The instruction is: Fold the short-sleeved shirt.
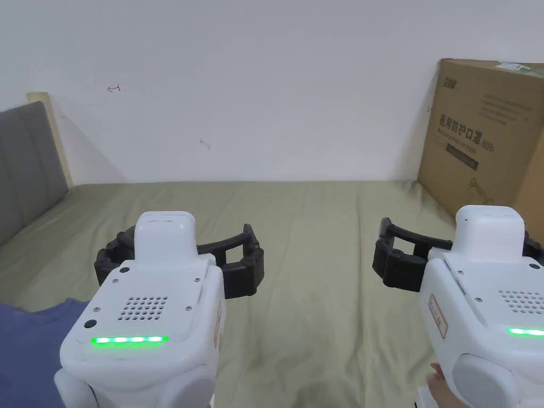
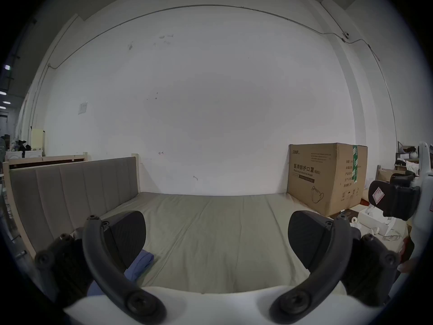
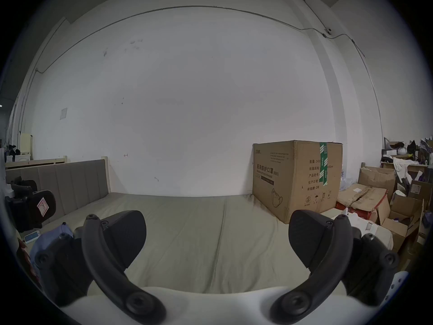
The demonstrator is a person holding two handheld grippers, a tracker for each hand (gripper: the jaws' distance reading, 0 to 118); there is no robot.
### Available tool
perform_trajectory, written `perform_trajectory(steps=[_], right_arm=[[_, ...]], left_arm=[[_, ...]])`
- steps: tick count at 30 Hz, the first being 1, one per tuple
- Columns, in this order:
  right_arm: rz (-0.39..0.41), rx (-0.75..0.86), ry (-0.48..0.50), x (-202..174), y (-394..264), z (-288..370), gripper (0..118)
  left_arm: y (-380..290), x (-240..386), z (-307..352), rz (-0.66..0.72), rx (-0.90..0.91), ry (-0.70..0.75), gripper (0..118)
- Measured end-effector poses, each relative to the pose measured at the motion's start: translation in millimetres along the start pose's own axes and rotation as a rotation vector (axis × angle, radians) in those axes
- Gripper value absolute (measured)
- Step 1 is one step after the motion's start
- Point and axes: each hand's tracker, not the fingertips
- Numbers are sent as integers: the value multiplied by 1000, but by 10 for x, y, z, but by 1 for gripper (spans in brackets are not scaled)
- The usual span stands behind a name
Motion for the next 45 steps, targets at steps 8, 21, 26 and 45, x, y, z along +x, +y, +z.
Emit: perform_trajectory(steps=[8,21,26,45], right_arm=[[-490,-60,69,238,102,-348,118],[-1505,-319,-124,923,-941,-533,118],[-375,19,-77,359,234,-416,118],[19,31,56,-213,127,-330,118]], left_arm=[[281,348,-228,-365,104,62,118],[152,653,-350,-691,185,93,118],[301,294,-387,-263,19,-4,118],[163,-92,-299,25,36,46,118]])
